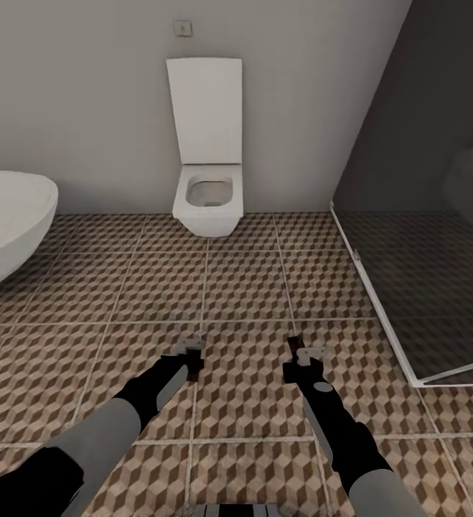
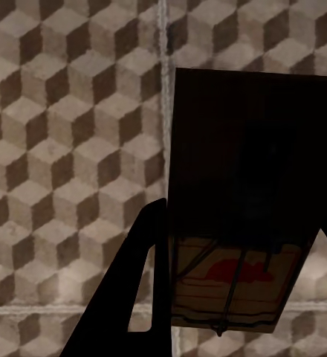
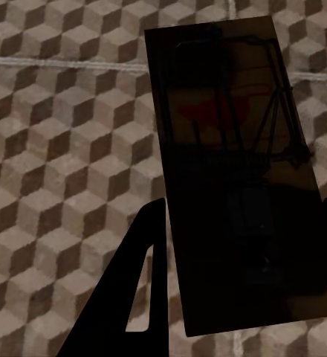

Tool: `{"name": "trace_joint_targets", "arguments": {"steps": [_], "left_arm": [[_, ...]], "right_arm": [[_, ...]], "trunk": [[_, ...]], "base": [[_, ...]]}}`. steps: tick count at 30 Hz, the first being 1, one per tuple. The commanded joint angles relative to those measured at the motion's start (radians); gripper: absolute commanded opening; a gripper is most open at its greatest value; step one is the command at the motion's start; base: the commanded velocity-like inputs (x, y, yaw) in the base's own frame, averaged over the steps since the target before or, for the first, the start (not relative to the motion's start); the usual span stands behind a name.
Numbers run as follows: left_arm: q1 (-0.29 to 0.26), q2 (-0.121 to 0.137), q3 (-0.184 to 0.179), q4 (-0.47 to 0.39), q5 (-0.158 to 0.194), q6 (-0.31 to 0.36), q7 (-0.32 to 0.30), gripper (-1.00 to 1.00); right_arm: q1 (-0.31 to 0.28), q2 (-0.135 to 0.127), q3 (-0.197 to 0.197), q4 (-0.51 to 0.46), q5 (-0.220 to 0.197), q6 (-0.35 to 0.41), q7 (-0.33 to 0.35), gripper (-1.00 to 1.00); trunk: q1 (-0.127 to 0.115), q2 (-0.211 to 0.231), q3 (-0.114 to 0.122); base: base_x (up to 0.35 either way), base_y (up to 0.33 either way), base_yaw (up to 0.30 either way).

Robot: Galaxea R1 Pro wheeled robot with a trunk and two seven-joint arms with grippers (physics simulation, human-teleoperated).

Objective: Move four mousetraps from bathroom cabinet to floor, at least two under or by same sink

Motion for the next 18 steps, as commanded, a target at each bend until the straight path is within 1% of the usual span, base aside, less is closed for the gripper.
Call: {"name": "trace_joint_targets", "arguments": {"steps": [1, 18], "left_arm": [[-0.001, 0.001, -0.008, -0.002, 0.009, 0.003, 0.011, -1.0], [-0.001, 0.001, -0.008, -0.002, 0.009, 0.003, 0.011, -1.0]], "right_arm": [[0.0, 0.0, 0.002, -0.002, 0.001, 0.007, -0.005, -1.0], [0.0, 0.001, 0.003, 0.0, 0.002, 0.007, -0.005, -1.0]], "trunk": [[0.004, -0.008, -0.005], [0.069, -0.127, -0.083]], "base": [[0.0, 0.0, 0.0], [0.0, 0.0, 0.0]]}}
